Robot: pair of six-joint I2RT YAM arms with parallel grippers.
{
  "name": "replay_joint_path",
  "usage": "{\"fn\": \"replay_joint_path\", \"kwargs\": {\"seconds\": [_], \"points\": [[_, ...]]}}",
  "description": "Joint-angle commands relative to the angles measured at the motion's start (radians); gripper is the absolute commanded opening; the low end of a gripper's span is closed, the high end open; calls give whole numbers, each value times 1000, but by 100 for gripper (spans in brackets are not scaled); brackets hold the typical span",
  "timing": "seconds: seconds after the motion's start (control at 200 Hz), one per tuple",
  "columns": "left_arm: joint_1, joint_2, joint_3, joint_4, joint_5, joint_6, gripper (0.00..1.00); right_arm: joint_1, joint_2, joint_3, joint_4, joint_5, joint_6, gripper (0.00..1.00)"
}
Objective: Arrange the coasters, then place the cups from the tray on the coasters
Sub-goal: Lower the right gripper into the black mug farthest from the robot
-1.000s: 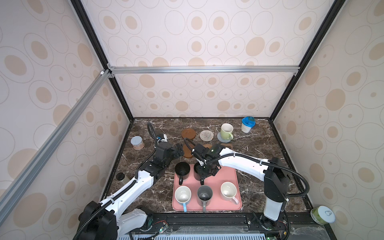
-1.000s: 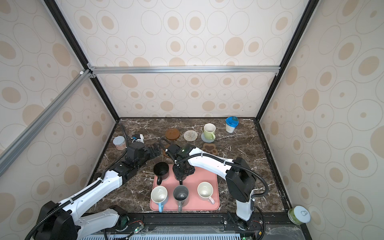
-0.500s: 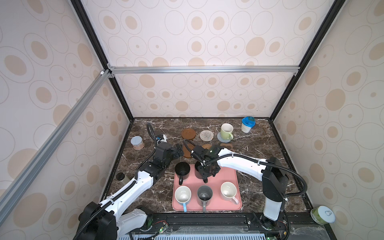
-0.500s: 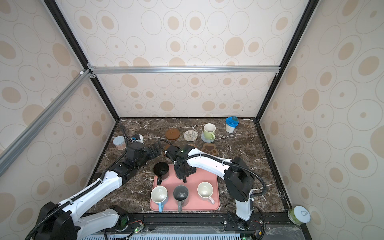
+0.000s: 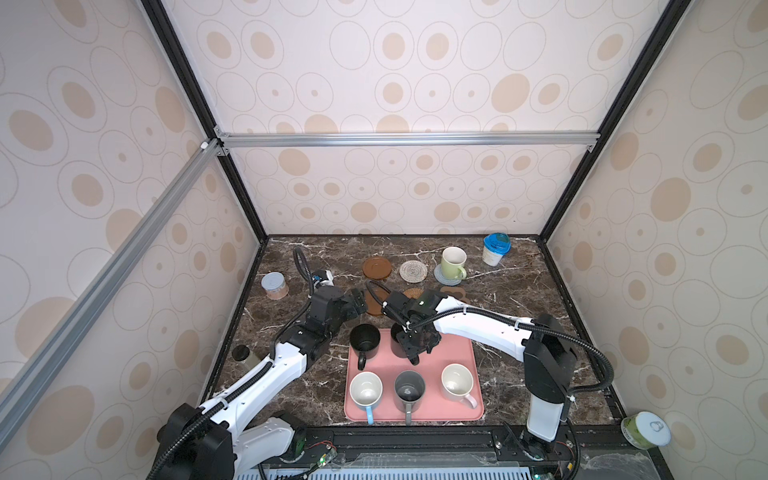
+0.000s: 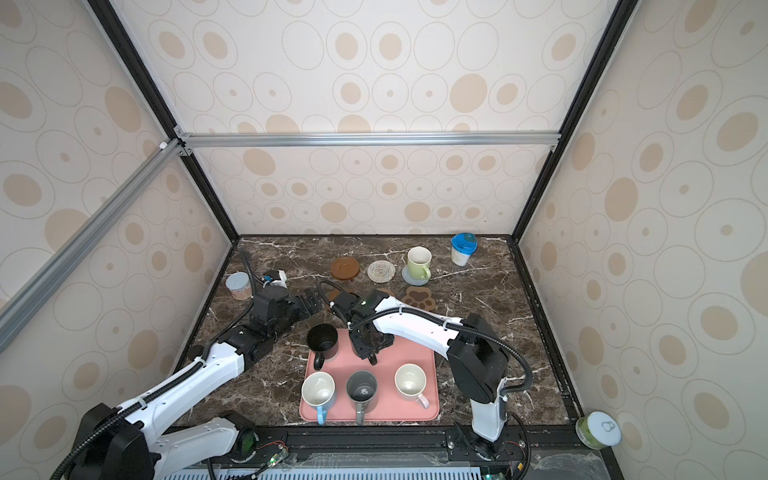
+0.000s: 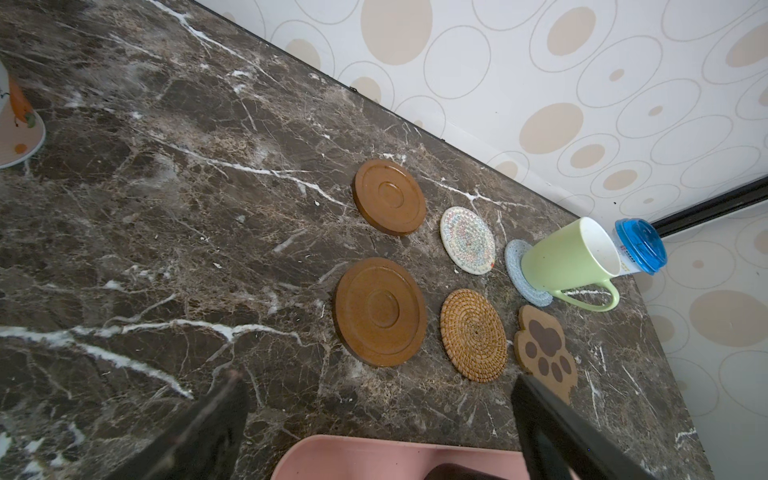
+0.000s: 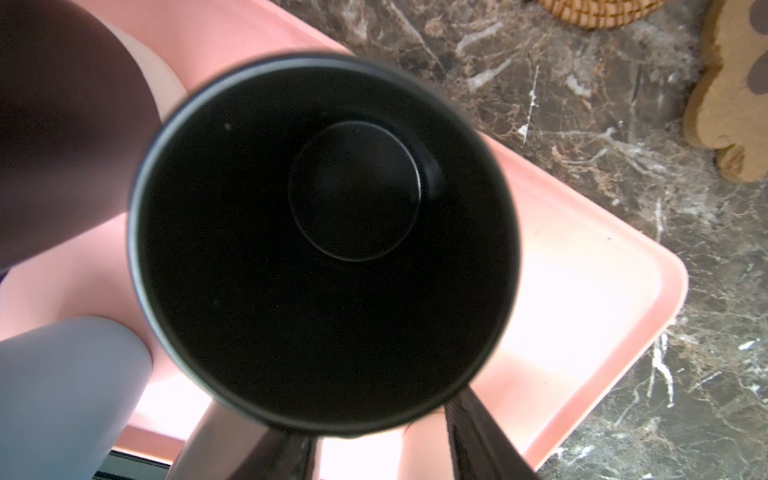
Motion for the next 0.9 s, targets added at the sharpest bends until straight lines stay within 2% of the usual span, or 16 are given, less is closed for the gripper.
{"fn": "replay_joint_path", "kwargs": {"seconds": [0.0, 0.235, 0.635, 0.895], "points": [[7, -17, -3, 21, 1, -20, 100, -7, 33, -6, 35, 17, 0, 51], [8, -10, 1, 26, 6, -18, 100, -7, 50, -29, 74, 16, 9, 48], [8, -10, -2, 28, 12, -24, 100, -6, 15, -79, 145, 43, 0, 24], [8, -13, -3, 27, 11, -24, 100, -7, -34, -103, 176, 59, -21, 16]]}}
